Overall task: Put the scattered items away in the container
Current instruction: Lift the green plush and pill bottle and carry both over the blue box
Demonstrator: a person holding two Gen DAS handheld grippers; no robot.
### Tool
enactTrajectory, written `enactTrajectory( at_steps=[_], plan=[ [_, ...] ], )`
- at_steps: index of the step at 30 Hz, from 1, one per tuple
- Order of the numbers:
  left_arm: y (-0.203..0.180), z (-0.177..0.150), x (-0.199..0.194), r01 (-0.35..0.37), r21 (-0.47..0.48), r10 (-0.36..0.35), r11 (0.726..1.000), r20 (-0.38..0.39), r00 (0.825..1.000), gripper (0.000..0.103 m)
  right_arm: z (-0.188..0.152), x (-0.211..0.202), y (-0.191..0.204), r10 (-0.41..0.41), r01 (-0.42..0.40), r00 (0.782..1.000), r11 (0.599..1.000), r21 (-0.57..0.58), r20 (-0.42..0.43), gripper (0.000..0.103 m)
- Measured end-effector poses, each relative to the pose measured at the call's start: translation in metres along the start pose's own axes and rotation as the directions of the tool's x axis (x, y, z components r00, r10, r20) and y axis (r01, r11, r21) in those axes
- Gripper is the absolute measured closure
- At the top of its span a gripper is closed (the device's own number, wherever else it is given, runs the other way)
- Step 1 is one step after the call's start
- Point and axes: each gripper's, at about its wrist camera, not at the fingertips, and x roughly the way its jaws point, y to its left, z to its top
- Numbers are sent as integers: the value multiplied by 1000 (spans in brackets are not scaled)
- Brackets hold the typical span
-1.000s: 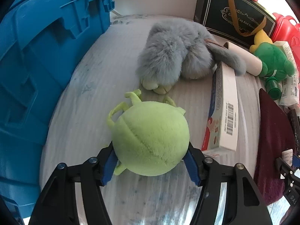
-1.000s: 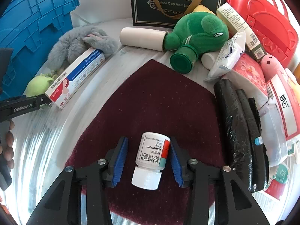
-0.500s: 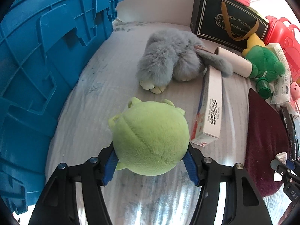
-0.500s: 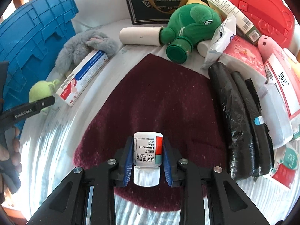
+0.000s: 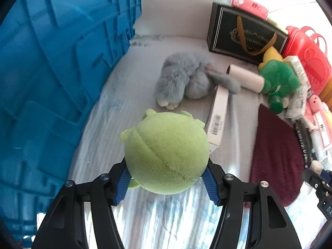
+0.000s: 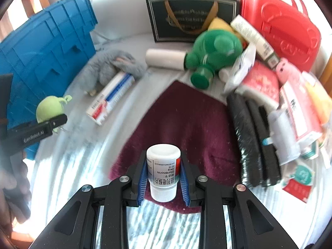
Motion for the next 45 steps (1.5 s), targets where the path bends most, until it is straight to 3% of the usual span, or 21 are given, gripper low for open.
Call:
enactTrajectory(
  at_steps=[11, 25, 35, 45],
  plan=[
    [-17, 11, -138, 24, 10, -24, 1000, 68, 997, 43, 28, -104, 26, 1, -1, 1000, 1000, -2, 8, 76],
    [-28, 23, -272, 77, 55, -87, 996, 215, 973, 43, 28, -219, 47, 53, -48, 989, 998, -43, 135, 76],
    [-19, 21, -320, 55, 39, -64, 998, 268, 961, 43, 32, -264, 58, 90, -74, 976, 994, -85, 200, 76],
    [41, 33, -342, 46, 10, -47, 999, 330, 943, 43, 47, -284, 113, 128, -98, 959, 987, -125, 254, 76]
  ],
)
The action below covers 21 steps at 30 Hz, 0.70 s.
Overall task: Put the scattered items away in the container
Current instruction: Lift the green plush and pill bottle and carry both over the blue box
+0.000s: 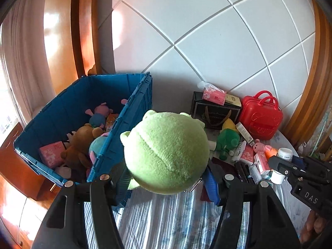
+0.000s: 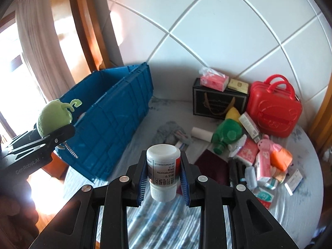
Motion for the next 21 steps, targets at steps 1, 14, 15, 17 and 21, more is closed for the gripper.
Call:
enactTrajectory(
  at_steps=[1, 14, 15, 17, 21],
  plan=[
    [9, 4, -1, 2, 0, -2, 1000, 4, 1000, 43, 3, 1, 7, 1, -1, 1000, 1000, -3, 5, 76],
    [119, 36, 14, 43, 13, -43, 999, 16, 999, 43, 51, 34, 130, -9, 12, 999, 999, -53, 44, 76],
    [126, 38, 15, 46, 14, -46, 999, 18, 999, 43, 54, 37, 139, -11, 14, 999, 998, -60, 46, 76],
    [141, 41, 17, 51, 12, -51, 999, 21, 998, 43, 61, 44, 158, -16, 20, 999, 997, -80, 51, 76],
    [174, 46, 21, 56, -1, -56, 998, 31, 998, 43, 73, 60, 191, -15, 19, 999, 994, -106, 47, 76]
  ],
)
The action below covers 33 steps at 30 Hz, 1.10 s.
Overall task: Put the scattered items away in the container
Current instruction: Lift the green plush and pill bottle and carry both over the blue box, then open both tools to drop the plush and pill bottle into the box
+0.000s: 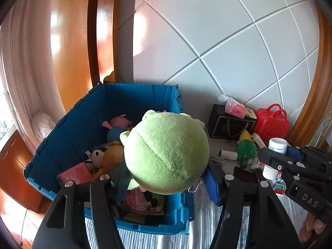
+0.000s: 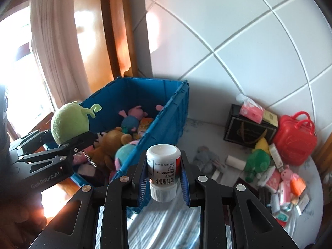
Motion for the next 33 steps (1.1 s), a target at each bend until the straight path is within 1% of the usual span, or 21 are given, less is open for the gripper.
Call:
enactTrajectory(
  at_steps=[7, 9, 12, 16, 24, 28, 33],
  plan=[
    [57, 10, 7, -7, -13, 7, 1000, 2, 1000, 43, 25, 26, 58, 18, -17, 1000, 998, -55, 4, 76],
    [72, 14, 10, -11, -20, 11, 1000, 3, 1000, 43, 32, 36, 70, 43, -44, 999, 998, -46, -14, 76],
    [93, 20, 17, -16, -26, 17, 1000, 1, 1000, 43, 41, 51, 88, 53, -55, 998, 997, -50, -30, 76],
    [121, 26, 35, -23, -39, 22, 999, -27, 999, 43, 53, 66, 106, 77, -79, 996, 996, -51, -41, 76],
    [165, 45, 72, -27, -38, 25, 999, -46, 999, 43, 80, 118, 125, 80, -83, 994, 996, -38, -79, 76],
    [180, 62, 96, -41, -19, 40, 999, -44, 998, 43, 94, 143, 126, 58, -62, 994, 997, -42, -88, 76],
    [193, 78, 134, -50, -16, 49, 999, -84, 995, 43, 112, 177, 124, 29, -34, 994, 998, -47, -102, 76]
  ],
)
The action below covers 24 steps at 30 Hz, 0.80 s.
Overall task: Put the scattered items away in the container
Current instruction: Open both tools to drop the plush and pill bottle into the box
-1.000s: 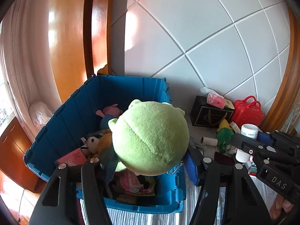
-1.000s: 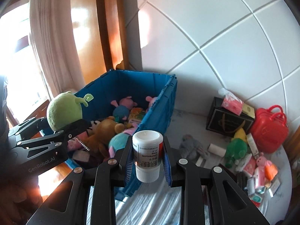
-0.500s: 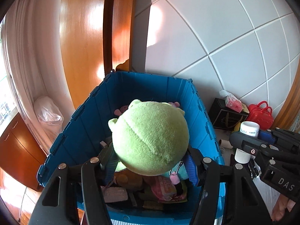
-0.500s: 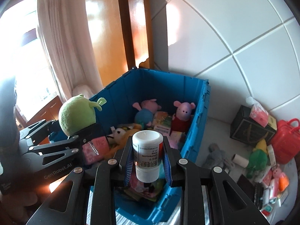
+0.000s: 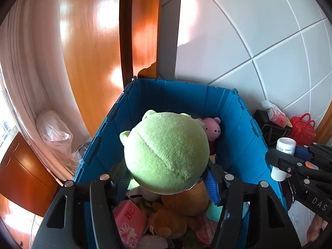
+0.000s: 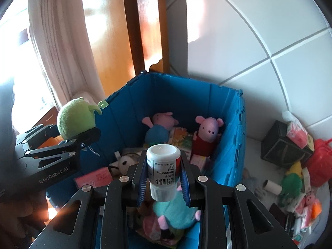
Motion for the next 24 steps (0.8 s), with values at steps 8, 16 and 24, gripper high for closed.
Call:
enactTrajectory(
  at_steps=[8, 16, 24],
  plan=[
    [-2, 21, 44, 0, 5, 0, 1000, -39, 999, 43, 28, 43, 10, -6, 5, 1000, 1000, -29, -21, 76],
    [5, 38, 84, -48, -6, 47, 999, -79, 996, 43, 59, 75, 1, -46, 45, 998, 999, -24, -32, 76],
    [10, 55, 105, -47, -15, 45, 999, -91, 995, 43, 78, 95, -13, -71, 71, 996, 997, -10, -47, 76]
  ],
)
